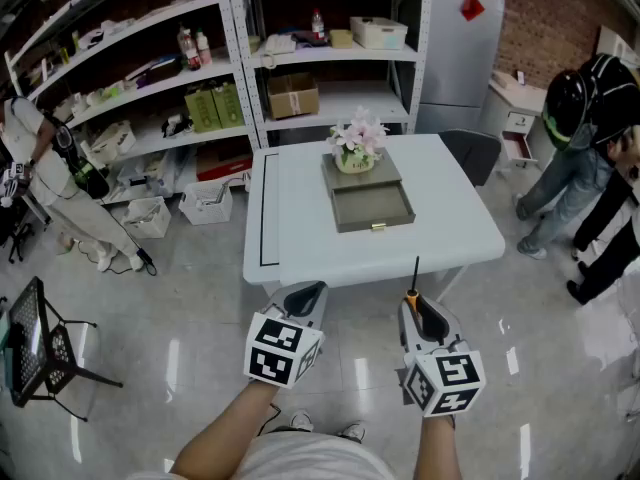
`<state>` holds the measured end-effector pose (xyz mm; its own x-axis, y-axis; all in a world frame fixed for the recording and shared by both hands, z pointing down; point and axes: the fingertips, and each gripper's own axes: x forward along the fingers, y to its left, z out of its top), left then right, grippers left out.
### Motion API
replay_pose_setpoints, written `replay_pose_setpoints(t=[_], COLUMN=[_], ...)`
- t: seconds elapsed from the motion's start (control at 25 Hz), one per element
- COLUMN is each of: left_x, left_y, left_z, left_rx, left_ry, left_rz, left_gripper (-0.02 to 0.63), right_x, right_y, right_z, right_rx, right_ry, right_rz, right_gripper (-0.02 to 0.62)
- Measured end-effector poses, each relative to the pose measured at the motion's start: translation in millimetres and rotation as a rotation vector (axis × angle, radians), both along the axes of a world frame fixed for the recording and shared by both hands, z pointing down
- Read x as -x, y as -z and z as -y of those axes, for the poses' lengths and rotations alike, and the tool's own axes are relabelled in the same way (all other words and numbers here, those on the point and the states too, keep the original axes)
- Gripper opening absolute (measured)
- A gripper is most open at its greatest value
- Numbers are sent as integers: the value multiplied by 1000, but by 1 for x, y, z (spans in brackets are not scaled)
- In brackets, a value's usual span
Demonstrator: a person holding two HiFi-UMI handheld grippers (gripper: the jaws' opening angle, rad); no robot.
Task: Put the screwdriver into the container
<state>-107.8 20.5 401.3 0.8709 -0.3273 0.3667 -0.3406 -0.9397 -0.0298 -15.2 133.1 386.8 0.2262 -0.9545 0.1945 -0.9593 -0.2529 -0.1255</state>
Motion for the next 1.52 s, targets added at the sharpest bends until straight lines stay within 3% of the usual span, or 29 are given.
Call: replay_pose_setpoints(t=[0.48,0.84,1.52], left_x=[-27,-48,-111], left_y=[1,-8,-29], left_z=[-22,-12,99], left_rx=[0,8,60], left_ry=[36,61,80], left_rz=[6,17,30], left_gripper=[5,5,5], right_x=[-24,-47,-116], right_y=[-7,-15,-31], right_z=[-18,-9,93], right_rx=[6,1,59], right_ry=[55,78,84], right_rz=[31,50,44], right_gripper=[81,81,80])
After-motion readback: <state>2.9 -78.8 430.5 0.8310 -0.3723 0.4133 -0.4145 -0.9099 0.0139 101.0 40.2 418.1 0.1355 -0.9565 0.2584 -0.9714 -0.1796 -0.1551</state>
